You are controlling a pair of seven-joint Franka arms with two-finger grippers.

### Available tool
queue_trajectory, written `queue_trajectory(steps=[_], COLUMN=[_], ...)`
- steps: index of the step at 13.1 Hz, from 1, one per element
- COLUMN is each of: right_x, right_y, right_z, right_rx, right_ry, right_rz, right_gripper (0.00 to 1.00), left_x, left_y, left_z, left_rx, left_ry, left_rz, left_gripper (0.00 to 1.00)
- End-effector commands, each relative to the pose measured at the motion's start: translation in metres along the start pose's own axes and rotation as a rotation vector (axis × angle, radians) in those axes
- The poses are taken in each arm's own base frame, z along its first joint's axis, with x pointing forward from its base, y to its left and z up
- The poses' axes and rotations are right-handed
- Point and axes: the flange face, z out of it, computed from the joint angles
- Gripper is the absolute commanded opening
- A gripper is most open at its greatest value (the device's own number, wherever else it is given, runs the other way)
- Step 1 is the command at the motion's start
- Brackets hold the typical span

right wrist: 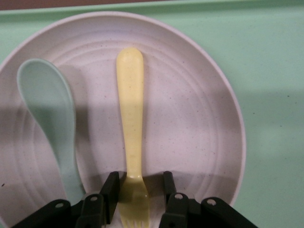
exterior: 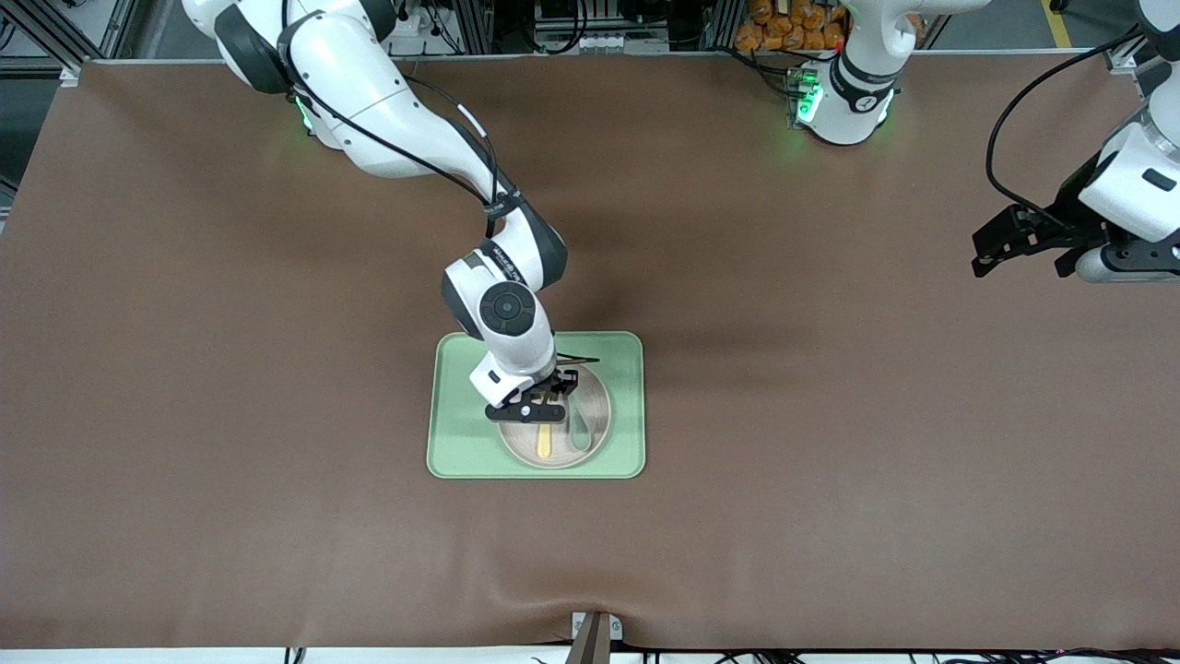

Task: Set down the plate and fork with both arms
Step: 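Close the right gripper on the yellow fork handle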

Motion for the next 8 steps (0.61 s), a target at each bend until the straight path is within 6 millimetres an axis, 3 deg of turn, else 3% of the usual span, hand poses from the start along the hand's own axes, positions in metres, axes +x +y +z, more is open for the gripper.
queue_trajectory(steps=[1, 3, 8], right_x=[0.0026, 0.0019, 0.0025], right_y=[-0.0049, -0.0055, -0.0059], right_z=[-0.0008, -0.0007, -0.0033], right_rx=[-0.012, -0.012, -0.010], right_ry=[0.014, 0.012, 0.012], right_rz=[0.005, 0.004, 0.007], right_gripper=[0.23, 0.00, 0.00], left_x=[0.0021, 0.0013, 0.0014], left_y=[0.0003, 0.0056, 0.0084], left_z=[-0.0015, -0.0031, -0.0030], left_rx=[0.007, 0.005, 0.003], left_ry=[-0.009, -0.006, -0.006], left_rz=[0.015, 0.018, 0.025], left_gripper=[1.00, 1.00, 1.00])
